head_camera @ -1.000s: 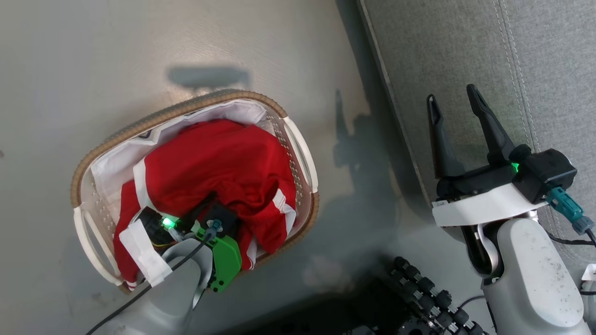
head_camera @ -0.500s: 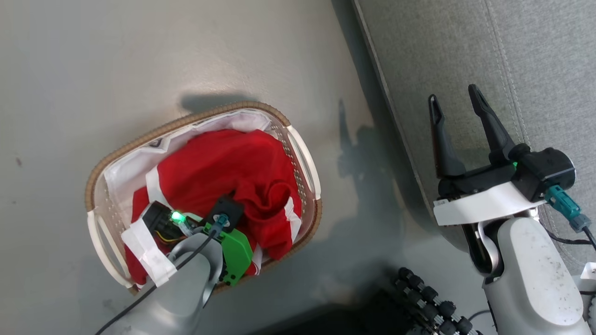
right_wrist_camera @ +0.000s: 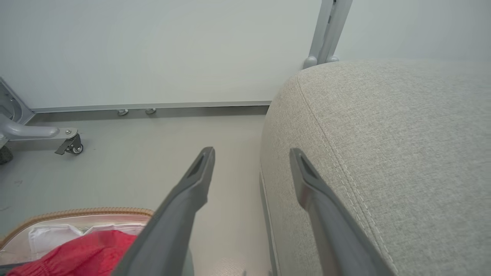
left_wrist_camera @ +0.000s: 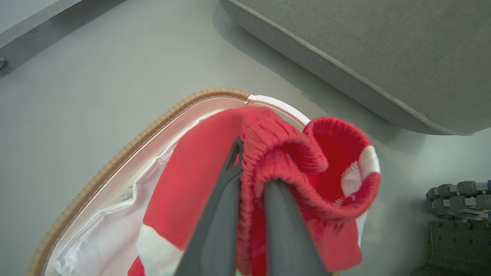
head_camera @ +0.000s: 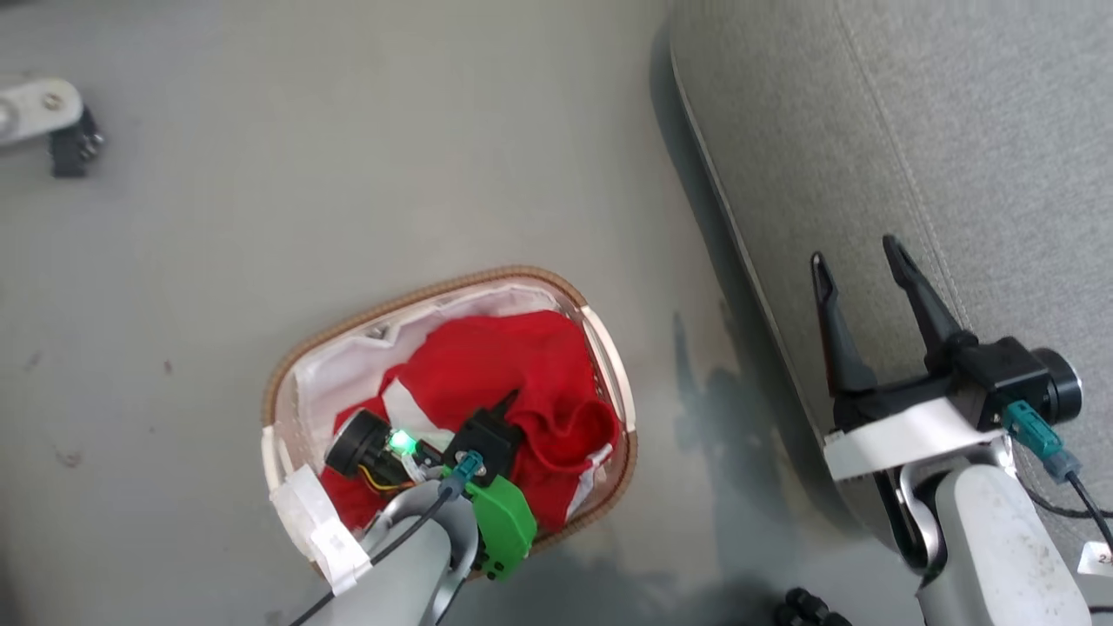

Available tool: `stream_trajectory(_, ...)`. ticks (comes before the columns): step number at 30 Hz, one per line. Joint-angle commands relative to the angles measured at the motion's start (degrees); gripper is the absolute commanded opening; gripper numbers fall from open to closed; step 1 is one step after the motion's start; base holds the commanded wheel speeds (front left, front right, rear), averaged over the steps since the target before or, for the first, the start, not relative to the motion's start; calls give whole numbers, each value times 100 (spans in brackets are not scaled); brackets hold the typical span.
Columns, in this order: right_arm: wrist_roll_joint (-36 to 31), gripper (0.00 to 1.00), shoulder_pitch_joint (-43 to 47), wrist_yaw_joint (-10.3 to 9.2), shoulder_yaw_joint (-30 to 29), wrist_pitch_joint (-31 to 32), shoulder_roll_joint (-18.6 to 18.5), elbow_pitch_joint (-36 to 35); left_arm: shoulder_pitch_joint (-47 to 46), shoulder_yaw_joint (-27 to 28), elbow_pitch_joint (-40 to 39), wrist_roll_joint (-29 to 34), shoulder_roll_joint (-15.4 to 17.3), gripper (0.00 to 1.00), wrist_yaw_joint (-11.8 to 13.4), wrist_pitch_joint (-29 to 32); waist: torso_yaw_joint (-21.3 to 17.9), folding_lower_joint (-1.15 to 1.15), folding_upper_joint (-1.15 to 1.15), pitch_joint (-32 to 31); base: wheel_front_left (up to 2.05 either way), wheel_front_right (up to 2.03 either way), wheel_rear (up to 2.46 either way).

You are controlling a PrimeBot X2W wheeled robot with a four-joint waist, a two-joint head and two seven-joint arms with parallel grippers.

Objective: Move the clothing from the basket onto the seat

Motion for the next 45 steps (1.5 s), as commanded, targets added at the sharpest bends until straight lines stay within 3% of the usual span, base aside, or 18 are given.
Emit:
stream_trajectory(1, -42, 100, 187, -4, -48, -26, -27, 49, 143, -15, -119, -56, -17, 0, -48, 2, 520, 0, 0, -920, 0, 0, 0)
stream_trajectory(12, -182, 100, 955, -4, -157, -26, -26, 212, 322, 84, -1046, -132, -16, 0, -146, 2, 814, 0, 0, -2379, 0, 0, 0)
stream_trajectory(19, -190, 100, 1354, -4, -219, -26, -25, 248, 15, 101, -1460, -165, 172, 0, -271, 1, 842, 0, 0, -3007, 0, 0, 0)
stream_trajectory(34, -241, 100, 1499, -4, -80, -26, -23, 173, -1614, -322, -1872, -443, 896, 0, -345, 143, 849, 0, 0, -3326, 0, 0, 0)
stream_trajectory(45, -505, 100, 1221, -4, 264, -26, -23, 219, -2628, -612, -2040, -831, 1113, 0, -345, 198, 847, 0, 0, -3402, 0, 0, 0)
